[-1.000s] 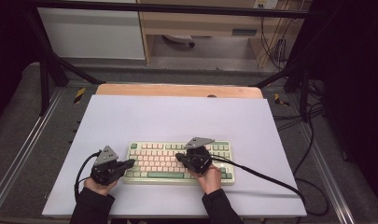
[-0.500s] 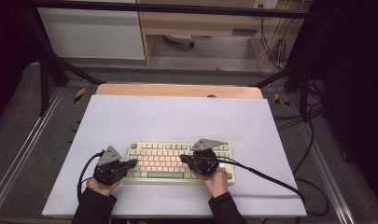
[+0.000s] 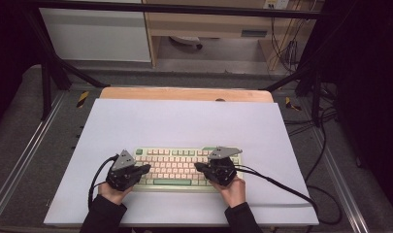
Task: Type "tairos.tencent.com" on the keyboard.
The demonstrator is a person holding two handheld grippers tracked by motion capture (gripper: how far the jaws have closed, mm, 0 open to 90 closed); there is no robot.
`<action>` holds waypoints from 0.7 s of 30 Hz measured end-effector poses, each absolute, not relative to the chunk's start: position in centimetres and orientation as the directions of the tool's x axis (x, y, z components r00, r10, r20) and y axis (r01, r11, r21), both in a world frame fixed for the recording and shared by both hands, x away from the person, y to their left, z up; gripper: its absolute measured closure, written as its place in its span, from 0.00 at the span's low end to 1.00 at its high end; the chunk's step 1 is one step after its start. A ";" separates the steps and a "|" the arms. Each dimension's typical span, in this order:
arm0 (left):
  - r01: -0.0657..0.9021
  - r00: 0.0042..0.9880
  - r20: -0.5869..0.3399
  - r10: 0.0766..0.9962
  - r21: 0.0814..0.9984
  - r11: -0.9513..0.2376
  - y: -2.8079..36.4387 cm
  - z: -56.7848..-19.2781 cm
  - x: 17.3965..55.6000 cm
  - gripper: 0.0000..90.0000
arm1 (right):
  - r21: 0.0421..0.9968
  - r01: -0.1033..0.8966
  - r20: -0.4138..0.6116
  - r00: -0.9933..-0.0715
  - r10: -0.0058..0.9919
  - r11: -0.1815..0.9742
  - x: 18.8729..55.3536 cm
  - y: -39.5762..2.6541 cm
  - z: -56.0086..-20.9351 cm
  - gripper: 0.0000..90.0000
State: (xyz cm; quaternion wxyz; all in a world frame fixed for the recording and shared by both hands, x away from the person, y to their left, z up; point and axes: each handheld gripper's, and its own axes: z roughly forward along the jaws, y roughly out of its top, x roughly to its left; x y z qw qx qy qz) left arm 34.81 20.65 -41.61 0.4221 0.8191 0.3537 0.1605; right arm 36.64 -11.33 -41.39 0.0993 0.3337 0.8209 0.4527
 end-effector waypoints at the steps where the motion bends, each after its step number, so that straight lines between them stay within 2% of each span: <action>1: 0.443 0.699 -0.037 0.714 0.806 -0.392 20.5 -41.5 34.9 1.00 | 0.811 0.456 0.139 -0.758 0.638 0.366 36.6 -11.4 -41.4 1.00; 21: 0.447 0.703 -0.014 0.711 0.786 -0.427 17.0 -41.7 36.8 1.00 | 0.810 0.453 0.132 -0.759 0.637 0.372 36.0 -12.5 -41.4 1.00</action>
